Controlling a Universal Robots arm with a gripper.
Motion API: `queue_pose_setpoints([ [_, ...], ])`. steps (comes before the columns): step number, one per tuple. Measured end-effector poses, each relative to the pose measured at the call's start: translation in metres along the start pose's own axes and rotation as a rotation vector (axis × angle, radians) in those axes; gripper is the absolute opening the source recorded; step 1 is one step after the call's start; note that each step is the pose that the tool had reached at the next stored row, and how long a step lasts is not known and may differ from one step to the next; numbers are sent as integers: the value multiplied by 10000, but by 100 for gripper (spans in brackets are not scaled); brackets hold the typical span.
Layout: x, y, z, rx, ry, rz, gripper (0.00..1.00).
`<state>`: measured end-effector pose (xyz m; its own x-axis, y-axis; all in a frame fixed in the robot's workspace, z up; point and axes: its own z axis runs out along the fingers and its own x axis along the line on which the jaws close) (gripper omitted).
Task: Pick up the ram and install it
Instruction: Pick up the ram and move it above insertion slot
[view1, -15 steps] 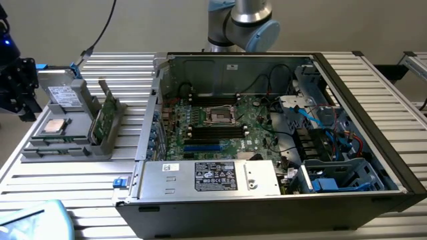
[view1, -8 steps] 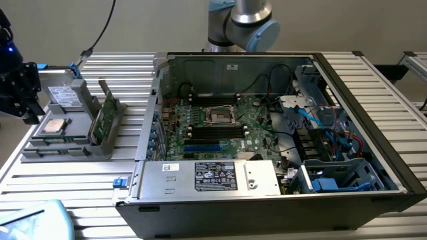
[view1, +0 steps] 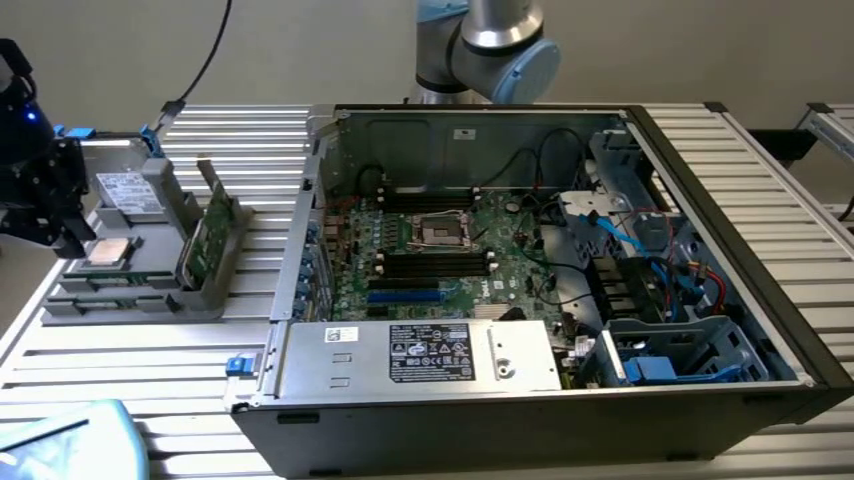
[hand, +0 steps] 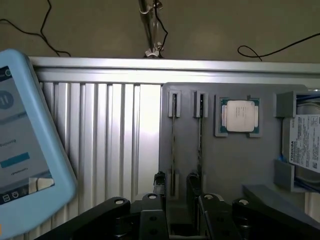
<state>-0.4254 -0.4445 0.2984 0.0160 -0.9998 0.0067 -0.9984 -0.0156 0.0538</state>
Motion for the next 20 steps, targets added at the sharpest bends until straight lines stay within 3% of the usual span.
queue_pose_setpoints([
  [20, 7, -18, 365, 1, -1, 0, 31],
])
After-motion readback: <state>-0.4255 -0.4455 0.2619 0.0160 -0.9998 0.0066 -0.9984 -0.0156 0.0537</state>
